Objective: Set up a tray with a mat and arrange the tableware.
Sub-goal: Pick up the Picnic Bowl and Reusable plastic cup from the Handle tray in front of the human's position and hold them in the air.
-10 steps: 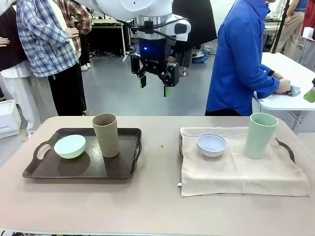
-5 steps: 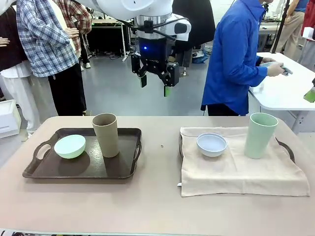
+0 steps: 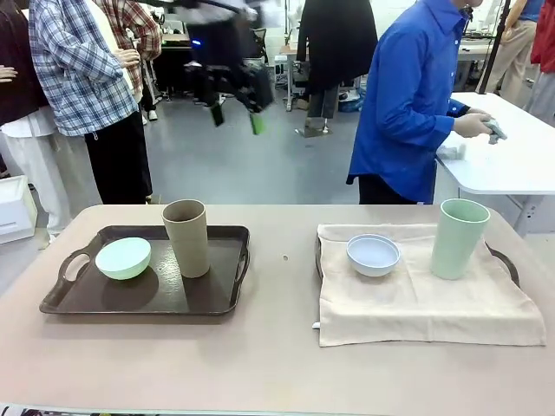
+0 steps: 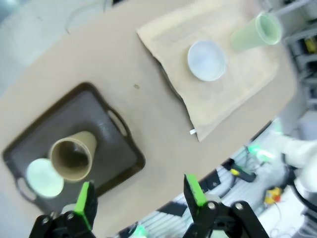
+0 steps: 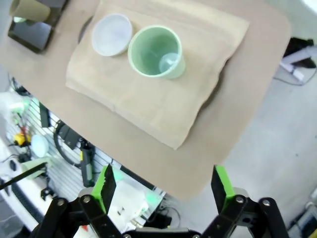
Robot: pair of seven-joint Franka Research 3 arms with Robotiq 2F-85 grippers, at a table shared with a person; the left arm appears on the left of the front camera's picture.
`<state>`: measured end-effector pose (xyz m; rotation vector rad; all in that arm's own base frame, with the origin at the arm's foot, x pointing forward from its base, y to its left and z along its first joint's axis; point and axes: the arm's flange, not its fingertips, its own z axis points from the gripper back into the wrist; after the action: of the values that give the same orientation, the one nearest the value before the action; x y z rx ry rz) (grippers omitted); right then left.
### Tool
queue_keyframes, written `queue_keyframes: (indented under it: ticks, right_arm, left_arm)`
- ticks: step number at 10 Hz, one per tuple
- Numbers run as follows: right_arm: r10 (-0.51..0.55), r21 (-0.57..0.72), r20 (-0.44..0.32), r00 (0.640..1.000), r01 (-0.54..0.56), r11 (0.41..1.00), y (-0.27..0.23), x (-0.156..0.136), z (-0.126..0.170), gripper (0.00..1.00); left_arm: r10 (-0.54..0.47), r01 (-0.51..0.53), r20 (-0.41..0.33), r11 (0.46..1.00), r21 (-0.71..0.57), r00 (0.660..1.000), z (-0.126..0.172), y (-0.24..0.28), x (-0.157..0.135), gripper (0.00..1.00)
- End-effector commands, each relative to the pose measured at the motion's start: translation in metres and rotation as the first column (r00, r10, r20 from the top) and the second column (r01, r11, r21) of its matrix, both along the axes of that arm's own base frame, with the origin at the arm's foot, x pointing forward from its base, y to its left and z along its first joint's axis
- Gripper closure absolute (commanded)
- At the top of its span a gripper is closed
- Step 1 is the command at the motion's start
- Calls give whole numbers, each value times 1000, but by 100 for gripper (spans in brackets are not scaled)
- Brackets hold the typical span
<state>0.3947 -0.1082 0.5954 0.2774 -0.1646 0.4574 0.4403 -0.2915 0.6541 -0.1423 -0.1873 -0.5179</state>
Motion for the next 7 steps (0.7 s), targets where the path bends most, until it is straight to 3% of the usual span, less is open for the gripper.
queue_keyframes:
  ticks: [1,4,7]
  right_arm:
    - [-39,51,-57,998,42,998,-10,6,5,0]
    - [-75,160,-101,992,91,983,-38,1,9,0]
    - [-88,262,-138,986,122,957,-65,-6,10,0]
  left_arm:
    - [82,-87,-51,991,-99,995,-14,62,-21,8]
    - [210,-249,-172,936,-249,962,-17,160,-50,8]
    - [315,-371,-197,800,-471,928,-30,246,-95,8]
